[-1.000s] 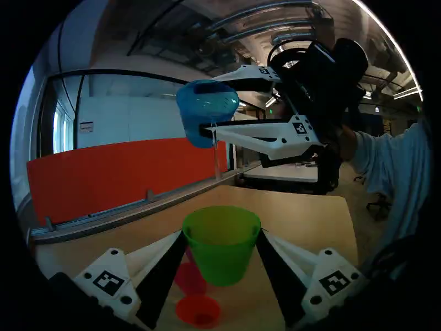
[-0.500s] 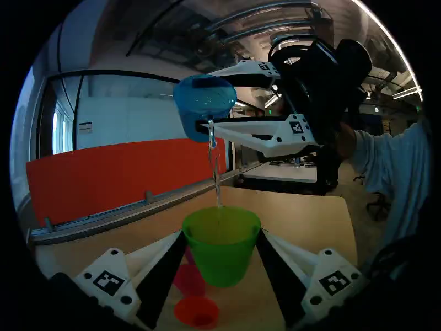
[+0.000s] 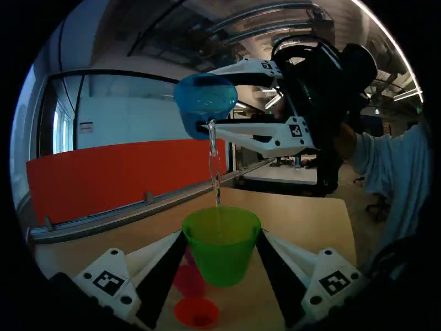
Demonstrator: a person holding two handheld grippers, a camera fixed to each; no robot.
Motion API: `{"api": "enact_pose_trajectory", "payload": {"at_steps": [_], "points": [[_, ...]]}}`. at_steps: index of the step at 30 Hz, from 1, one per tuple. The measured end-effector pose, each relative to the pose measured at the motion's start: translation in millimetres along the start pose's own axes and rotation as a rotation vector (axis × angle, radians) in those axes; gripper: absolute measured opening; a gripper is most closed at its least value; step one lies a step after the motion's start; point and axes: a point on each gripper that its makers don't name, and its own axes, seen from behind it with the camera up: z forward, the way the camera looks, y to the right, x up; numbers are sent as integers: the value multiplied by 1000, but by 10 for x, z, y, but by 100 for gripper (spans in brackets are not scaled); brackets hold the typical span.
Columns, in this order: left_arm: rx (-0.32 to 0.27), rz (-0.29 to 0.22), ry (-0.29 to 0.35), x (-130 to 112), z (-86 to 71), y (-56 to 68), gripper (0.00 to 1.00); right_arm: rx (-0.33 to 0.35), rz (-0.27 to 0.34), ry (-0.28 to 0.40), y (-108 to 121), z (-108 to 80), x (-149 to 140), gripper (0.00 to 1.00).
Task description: Pour water
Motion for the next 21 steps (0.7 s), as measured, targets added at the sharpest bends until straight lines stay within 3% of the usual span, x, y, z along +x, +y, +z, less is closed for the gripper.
{"api": "enact_pose_trajectory", "payload": {"at_steps": [21], "points": [[-4,-3,4,2,12,-2,87,-16,-99,-4,103,43,25,91]]}}
